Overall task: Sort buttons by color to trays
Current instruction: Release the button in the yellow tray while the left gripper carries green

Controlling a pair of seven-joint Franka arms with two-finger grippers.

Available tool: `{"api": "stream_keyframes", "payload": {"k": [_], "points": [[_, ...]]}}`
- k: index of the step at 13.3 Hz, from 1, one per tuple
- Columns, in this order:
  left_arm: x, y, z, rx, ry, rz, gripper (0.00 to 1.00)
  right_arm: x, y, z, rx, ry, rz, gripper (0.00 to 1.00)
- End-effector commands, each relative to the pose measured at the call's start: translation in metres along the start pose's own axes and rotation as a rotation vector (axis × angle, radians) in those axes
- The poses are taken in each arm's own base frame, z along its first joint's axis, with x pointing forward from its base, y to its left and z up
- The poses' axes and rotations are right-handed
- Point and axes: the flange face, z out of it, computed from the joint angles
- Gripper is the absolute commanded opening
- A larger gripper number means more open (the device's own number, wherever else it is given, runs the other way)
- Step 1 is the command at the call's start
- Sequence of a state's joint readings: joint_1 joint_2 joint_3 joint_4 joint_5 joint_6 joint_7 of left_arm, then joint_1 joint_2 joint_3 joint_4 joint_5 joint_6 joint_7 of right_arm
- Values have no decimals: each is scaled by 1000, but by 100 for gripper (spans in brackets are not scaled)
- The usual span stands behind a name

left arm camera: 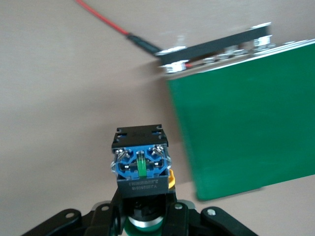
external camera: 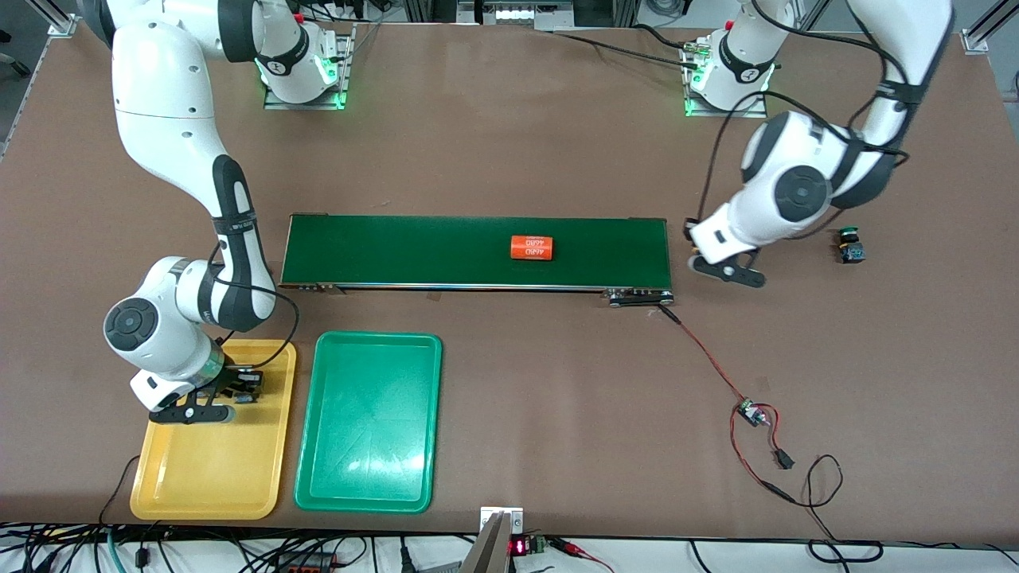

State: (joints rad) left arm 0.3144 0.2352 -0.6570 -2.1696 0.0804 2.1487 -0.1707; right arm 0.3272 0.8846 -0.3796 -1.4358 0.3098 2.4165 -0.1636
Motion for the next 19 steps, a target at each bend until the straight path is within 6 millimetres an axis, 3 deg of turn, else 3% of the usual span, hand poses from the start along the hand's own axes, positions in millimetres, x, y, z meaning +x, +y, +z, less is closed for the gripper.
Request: {"api": "stream_keyframes", "payload": {"k": [1,3,5,10,14,17,18,19], "points": [[1,36,-9,-37,2,-58,0,5,1,-1,23,10,-15,100],[2,58,-4,-57,-8,-54,0,10,-2,-15,23,26,-25,100],[6,66,6,-79,-4,-50,0,13,-1,-40,37,9,-27,100],[9,86,26,-103,-9,-14,0,-1,5,-100,114,-180,-8,100],[13,89,42,-126,-2,-9,1,-16,24,-170,142,-285,-4,100],[15,91,50,-132,-6,-6,6,-28,23,-224,125,-327,-15,100],[16,92,51,-136,-4,-6,23,-38,19,-249,112,-361,-4,100],[16,92,51,-139,-4,-12,83,-46,15,-270,91,-383,6,100]]}}
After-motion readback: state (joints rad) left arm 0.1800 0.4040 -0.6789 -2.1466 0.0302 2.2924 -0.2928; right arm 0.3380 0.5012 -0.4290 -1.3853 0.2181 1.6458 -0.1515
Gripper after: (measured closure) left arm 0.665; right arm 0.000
